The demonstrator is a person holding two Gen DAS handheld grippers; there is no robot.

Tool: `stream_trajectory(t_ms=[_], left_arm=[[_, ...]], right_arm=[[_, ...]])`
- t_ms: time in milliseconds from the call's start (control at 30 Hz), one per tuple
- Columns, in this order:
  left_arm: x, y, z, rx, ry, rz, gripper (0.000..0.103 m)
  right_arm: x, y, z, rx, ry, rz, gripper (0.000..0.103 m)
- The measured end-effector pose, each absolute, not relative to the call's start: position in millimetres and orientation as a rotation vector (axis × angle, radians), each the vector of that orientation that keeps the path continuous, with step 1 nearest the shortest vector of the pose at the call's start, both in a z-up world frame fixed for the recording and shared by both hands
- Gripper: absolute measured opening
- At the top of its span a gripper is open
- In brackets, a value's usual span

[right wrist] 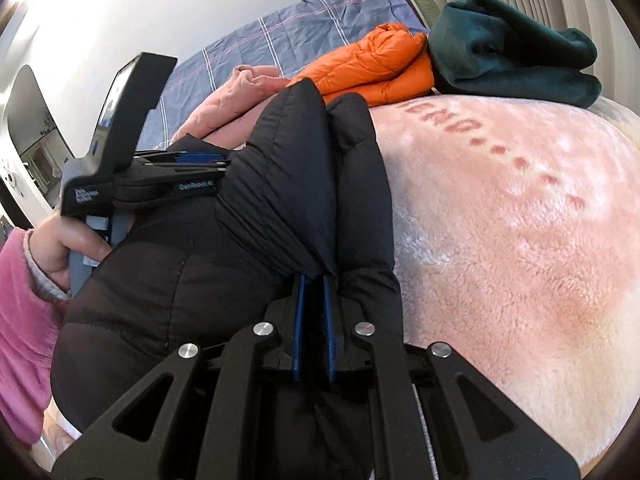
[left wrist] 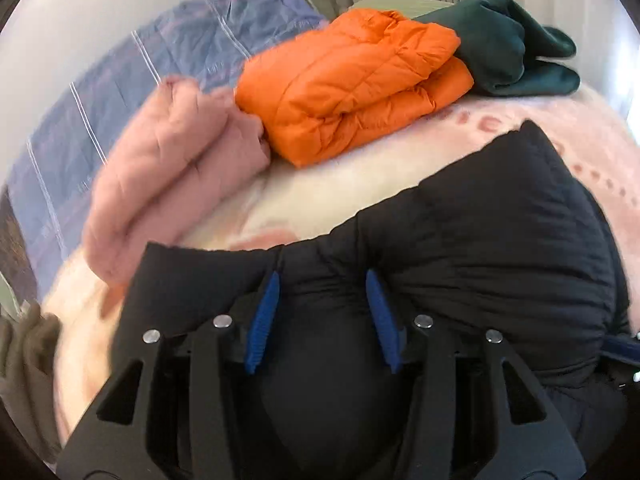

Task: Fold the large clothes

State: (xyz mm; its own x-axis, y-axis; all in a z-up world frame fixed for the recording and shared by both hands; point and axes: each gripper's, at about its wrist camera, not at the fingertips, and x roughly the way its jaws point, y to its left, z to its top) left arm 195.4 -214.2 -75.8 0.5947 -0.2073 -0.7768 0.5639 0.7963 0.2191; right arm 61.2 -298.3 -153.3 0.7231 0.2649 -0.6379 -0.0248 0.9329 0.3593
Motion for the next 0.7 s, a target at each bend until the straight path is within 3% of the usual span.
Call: stream_trajectory(t_ms=[300,500,600,700], left_arm=[[190.2,-212.7,-78.8,0.495,0.811,-0.474,0.047],[193.1,-209.0,-80.2,0.479,0.808,-0.484,0.045],[191.9,-208.1,-80.1,0.476,0.805,-0.485,0.045],[191.7,-206.1,-79.7,0.465,0.806,-0.491,0.045]], right_arm=[[57.8,-292.0,-145.7,0.303,0.751,0.15,0.011],[54.6,-296.6,-81.2,0.2,0.634,0.214,0.026],[77.4,-301.6,-67.6,0.219,0.608,0.261,0.026],[111.0,-304.1,-86.6,0.286,0.683,0.281,0.009]])
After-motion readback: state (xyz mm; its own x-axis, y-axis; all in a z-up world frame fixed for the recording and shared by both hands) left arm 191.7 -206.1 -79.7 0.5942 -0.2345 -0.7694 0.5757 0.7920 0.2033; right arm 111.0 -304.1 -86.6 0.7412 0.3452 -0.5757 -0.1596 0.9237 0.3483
